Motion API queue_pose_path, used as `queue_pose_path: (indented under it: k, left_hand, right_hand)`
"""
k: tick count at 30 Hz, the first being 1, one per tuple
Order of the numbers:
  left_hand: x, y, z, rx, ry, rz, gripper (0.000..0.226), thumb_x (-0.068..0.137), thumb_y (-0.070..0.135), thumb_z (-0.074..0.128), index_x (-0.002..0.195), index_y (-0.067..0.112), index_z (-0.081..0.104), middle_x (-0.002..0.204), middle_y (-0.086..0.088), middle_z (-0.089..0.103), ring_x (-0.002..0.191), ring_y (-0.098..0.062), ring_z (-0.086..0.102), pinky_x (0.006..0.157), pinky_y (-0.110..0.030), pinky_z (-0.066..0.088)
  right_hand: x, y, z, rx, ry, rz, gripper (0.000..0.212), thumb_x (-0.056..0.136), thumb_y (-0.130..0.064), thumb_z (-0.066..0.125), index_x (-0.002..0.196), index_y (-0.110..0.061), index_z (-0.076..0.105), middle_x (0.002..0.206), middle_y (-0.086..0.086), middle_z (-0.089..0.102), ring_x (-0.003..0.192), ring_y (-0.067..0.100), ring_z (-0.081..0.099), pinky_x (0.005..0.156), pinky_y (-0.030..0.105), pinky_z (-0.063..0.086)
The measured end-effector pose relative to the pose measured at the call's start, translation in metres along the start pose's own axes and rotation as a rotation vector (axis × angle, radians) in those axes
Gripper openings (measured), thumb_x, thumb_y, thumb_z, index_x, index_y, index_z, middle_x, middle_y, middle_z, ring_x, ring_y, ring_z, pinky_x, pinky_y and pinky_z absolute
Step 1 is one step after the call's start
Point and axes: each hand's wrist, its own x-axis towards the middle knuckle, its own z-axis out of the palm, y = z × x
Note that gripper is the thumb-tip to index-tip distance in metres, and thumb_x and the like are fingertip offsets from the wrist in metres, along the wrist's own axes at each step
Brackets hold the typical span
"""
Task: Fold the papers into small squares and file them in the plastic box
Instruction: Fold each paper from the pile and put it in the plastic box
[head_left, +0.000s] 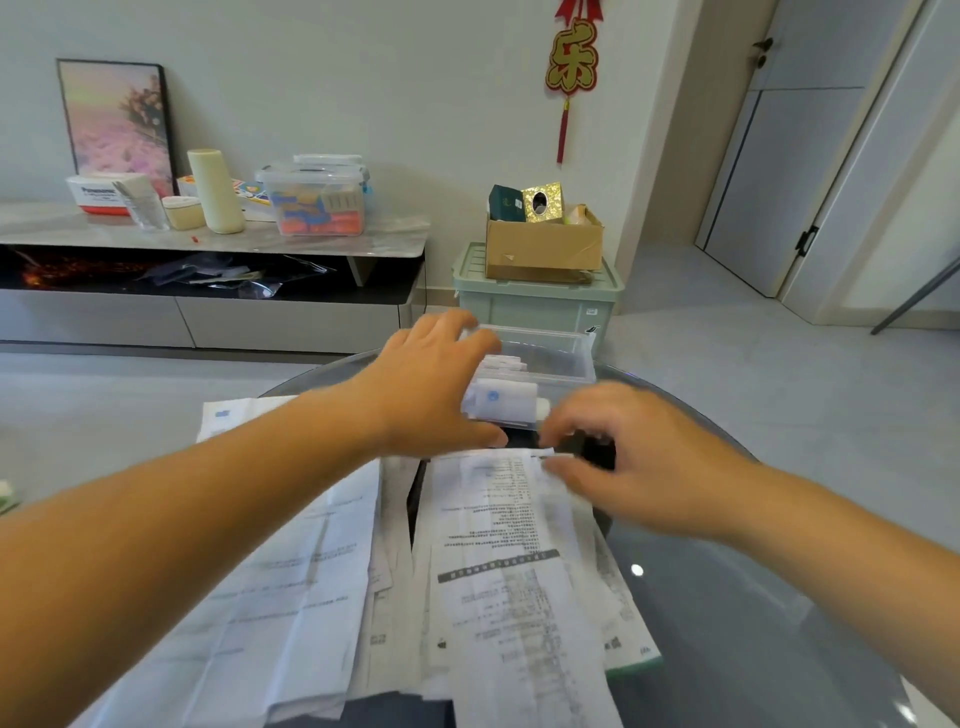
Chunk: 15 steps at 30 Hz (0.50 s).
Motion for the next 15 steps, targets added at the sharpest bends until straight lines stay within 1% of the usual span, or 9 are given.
queue_pose_path:
  k: [2,4,5,6,8,9,11,12,15]
  left_hand:
    - [-0.043,0.019,-0.003,-0.028,-0.007,0.063,0.06,0.086,0.062,0.064,0.136,0.035,0.045,0.142,0.009,0.047,0.13,-0.012,0.041,0.112,-0.034,0.036]
    - [-0.092,0.04,0.001,-0.06,-0.087,0.13,0.046,0.091,0.061,0.057,0.13,0.038,0.049,0.131,0.016,0.053,0.119,-0.005,0.047,0.105,-0.028,0.04]
    - [-0.115,0.05,0.003,-0.065,-0.133,0.168,0.043,0.092,0.061,0.054,0.128,0.039,0.05,0.129,0.017,0.053,0.117,-0.004,0.047,0.104,-0.027,0.04]
    - [-0.135,0.058,0.008,-0.073,-0.183,0.202,0.042,0.093,0.061,0.051,0.128,0.039,0.051,0.129,0.018,0.052,0.118,-0.003,0.047,0.105,-0.028,0.039]
    - [-0.166,0.074,0.016,-0.11,-0.288,0.225,0.046,0.093,0.063,0.048,0.133,0.039,0.05,0.139,0.019,0.047,0.126,-0.003,0.042,0.109,-0.027,0.035]
    - [-0.178,0.081,0.018,-0.122,-0.326,0.227,0.049,0.094,0.064,0.048,0.136,0.04,0.048,0.146,0.02,0.041,0.131,-0.002,0.039,0.113,-0.027,0.032]
    - [-0.195,0.092,0.022,-0.139,-0.36,0.232,0.057,0.092,0.068,0.049,0.142,0.041,0.044,0.154,0.019,0.029,0.138,-0.003,0.03,0.116,-0.025,0.027]
    - [-0.204,0.097,0.021,-0.144,-0.361,0.23,0.062,0.089,0.071,0.05,0.143,0.041,0.042,0.156,0.018,0.025,0.14,-0.003,0.027,0.117,-0.024,0.025]
    - [-0.219,0.105,0.021,-0.131,-0.35,0.256,0.079,0.078,0.081,0.058,0.141,0.038,0.039,0.151,0.012,0.025,0.137,-0.008,0.025,0.116,-0.026,0.026]
  right_hand:
    - [-0.041,-0.02,0.0,0.041,-0.148,-0.036,0.029,0.088,-0.056,0.063,0.112,-0.039,0.064,0.117,-0.029,0.055,0.117,-0.011,0.043,0.1,0.016,0.039]
    - [-0.079,-0.032,0.012,0.064,-0.274,-0.073,0.043,0.086,-0.062,0.062,0.125,-0.044,0.057,0.133,-0.04,0.039,0.128,-0.022,0.023,0.105,0.002,0.022]
    - [-0.095,-0.041,0.019,0.068,-0.334,-0.074,0.046,0.088,-0.062,0.06,0.131,-0.047,0.051,0.138,-0.045,0.029,0.131,-0.025,0.015,0.106,0.0,0.015]
    - [-0.108,-0.042,0.033,0.038,-0.379,-0.116,0.044,0.092,-0.058,0.056,0.134,-0.048,0.045,0.142,-0.045,0.025,0.136,-0.023,0.013,0.111,0.004,0.017]
    - [-0.131,-0.041,0.052,-0.036,-0.39,-0.149,0.041,0.096,-0.048,0.046,0.135,-0.047,0.038,0.152,-0.031,0.031,0.142,-0.01,0.022,0.113,0.019,0.034]
    - [-0.14,-0.045,0.053,-0.056,-0.385,-0.142,0.04,0.097,-0.046,0.043,0.137,-0.048,0.035,0.157,-0.026,0.027,0.146,-0.007,0.018,0.115,0.023,0.032]
    - [-0.158,-0.055,0.05,-0.025,-0.375,-0.159,0.046,0.098,-0.053,0.044,0.142,-0.052,0.029,0.162,-0.027,0.005,0.148,-0.009,-0.004,0.122,0.025,0.013]
    - [-0.167,-0.065,0.043,0.028,-0.388,-0.151,0.055,0.094,-0.059,0.049,0.145,-0.052,0.029,0.161,-0.029,-0.001,0.146,-0.01,-0.009,0.122,0.023,0.008]
    - [-0.184,-0.08,0.036,0.042,-0.407,-0.045,0.081,0.078,-0.076,0.06,0.148,-0.05,0.029,0.157,-0.037,0.0,0.143,-0.014,-0.009,0.117,0.015,0.001]
